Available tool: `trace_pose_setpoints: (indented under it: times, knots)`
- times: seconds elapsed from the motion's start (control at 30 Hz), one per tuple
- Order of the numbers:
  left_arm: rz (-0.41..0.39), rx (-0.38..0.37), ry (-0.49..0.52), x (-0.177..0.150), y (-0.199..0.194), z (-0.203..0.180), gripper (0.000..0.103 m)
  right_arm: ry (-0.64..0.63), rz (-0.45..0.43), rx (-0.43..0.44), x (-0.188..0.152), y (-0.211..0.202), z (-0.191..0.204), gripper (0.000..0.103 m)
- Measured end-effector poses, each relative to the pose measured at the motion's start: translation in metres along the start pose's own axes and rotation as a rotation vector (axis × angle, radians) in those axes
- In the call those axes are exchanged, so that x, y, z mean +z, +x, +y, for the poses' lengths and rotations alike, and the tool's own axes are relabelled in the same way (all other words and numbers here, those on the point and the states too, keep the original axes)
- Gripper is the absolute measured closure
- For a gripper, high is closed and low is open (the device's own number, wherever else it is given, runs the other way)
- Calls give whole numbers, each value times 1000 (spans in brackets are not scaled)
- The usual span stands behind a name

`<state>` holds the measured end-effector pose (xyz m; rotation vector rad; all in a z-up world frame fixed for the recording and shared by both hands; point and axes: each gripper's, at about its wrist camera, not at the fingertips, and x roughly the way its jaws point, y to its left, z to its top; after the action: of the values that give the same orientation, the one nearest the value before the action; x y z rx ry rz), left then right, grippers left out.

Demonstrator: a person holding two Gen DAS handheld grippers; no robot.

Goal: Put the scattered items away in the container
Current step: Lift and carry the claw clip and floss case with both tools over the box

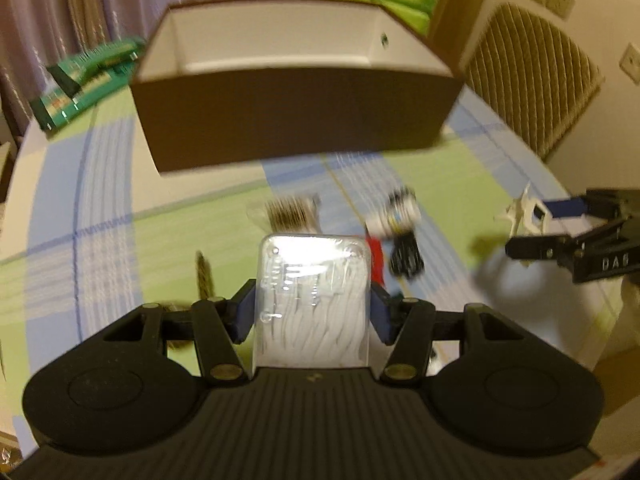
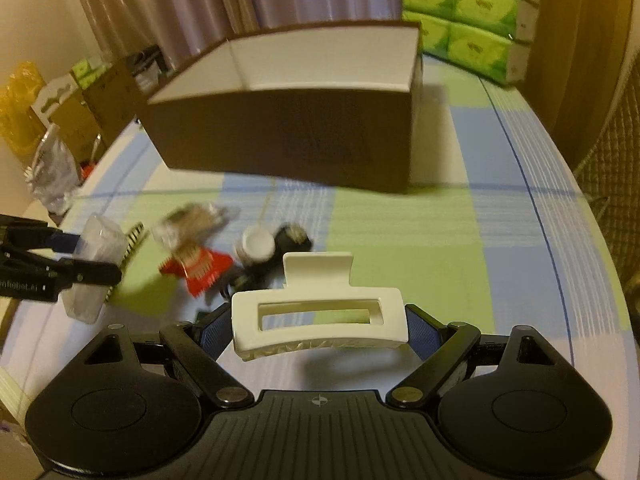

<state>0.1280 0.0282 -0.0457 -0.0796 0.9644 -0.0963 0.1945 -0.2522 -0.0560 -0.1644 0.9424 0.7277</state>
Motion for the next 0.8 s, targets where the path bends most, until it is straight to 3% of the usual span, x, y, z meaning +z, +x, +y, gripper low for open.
trace_pose_setpoints:
  times: [0.3,0.47,0.63,0.8]
  knots:
    - [-135,10,16,70,-16,20,51,-103,-122,80,70,-6,13,17]
    - [-183,20,53,118,-7,29,51,-169,-207,81,120,-1,21,17]
    - [-180,27,78,164,14,44,51,-225,-258,64,167,19,28,17]
    - [-122,23,76,198,46,62,51,-231,-204,58,201,63,31,17]
